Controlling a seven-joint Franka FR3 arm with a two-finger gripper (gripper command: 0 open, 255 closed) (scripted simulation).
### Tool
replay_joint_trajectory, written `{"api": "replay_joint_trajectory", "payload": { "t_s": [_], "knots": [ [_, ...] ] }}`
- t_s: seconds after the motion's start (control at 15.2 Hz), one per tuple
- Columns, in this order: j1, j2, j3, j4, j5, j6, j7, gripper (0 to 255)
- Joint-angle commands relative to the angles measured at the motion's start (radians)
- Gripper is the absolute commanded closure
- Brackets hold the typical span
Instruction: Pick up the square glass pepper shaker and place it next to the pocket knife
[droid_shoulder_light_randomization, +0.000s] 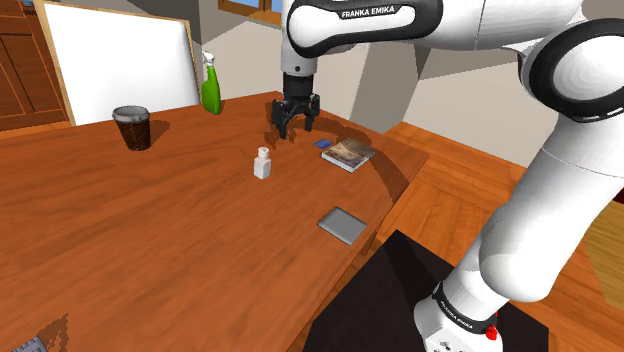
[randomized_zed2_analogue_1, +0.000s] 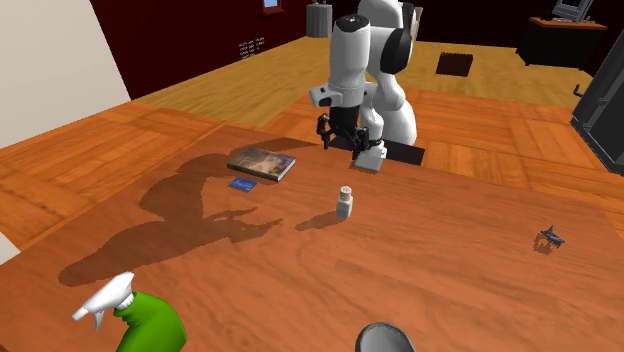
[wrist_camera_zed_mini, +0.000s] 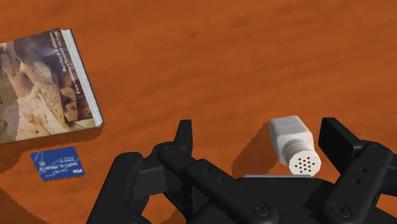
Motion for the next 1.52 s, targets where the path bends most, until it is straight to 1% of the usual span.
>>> {"api": "replay_joint_trajectory", "payload": {
  "t_s": [0.0,0.26,0.53,1.06,1.45],
  "knots": [
    [0.009,0.087,0.007,0.08,0.0,-0.016,0.02,0],
    [0.031,0.273,0.015,0.27,-0.004,-0.063,0.055,0],
    [0.058,0.468,0.018,0.497,-0.006,-0.135,0.082,0],
    [0.053,0.45,0.017,0.367,-0.005,-0.024,0.083,0],
    [0.053,0.45,0.017,0.367,-0.005,-0.024,0.083,0]
  ]
}}
